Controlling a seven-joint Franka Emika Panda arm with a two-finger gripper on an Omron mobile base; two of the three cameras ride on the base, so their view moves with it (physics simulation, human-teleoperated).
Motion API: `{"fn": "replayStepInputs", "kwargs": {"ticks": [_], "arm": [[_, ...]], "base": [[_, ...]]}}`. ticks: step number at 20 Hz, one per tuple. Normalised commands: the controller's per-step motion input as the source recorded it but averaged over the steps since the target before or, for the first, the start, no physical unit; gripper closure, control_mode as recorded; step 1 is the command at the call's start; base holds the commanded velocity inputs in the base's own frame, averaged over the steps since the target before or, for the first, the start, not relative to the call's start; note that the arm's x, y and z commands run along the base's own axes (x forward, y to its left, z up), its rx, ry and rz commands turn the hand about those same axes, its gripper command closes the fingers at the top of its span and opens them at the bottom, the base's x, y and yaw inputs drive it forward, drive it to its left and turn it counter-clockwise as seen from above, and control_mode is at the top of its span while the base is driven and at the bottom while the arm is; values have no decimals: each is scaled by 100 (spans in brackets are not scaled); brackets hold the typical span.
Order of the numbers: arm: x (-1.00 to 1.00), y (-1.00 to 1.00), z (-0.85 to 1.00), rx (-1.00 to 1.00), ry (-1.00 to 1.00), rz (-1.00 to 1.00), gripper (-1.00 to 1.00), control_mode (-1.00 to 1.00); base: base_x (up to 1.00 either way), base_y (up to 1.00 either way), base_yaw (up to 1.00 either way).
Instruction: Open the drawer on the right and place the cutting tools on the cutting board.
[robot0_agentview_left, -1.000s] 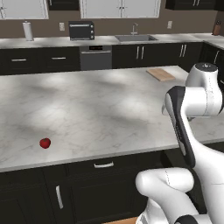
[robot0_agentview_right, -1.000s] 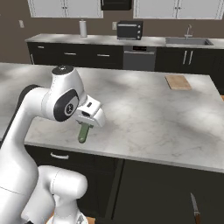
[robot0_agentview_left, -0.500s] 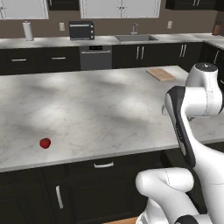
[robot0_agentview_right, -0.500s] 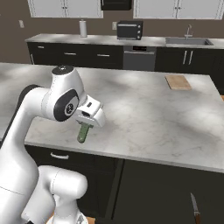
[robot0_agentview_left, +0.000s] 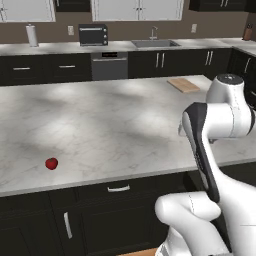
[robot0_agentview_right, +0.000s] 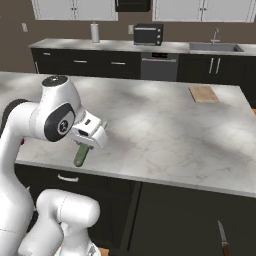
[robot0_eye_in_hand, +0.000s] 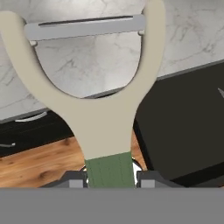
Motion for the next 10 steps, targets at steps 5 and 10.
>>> {"fn": "replayStepInputs", "kwargs": {"ticks": [5, 10], "arm": [[-6, 5, 2, 4, -8, 2, 100, -100], [0, -11, 12, 20, -26, 5, 100, -100]], "base": [[0, 0, 0], [0, 0, 0]]}}
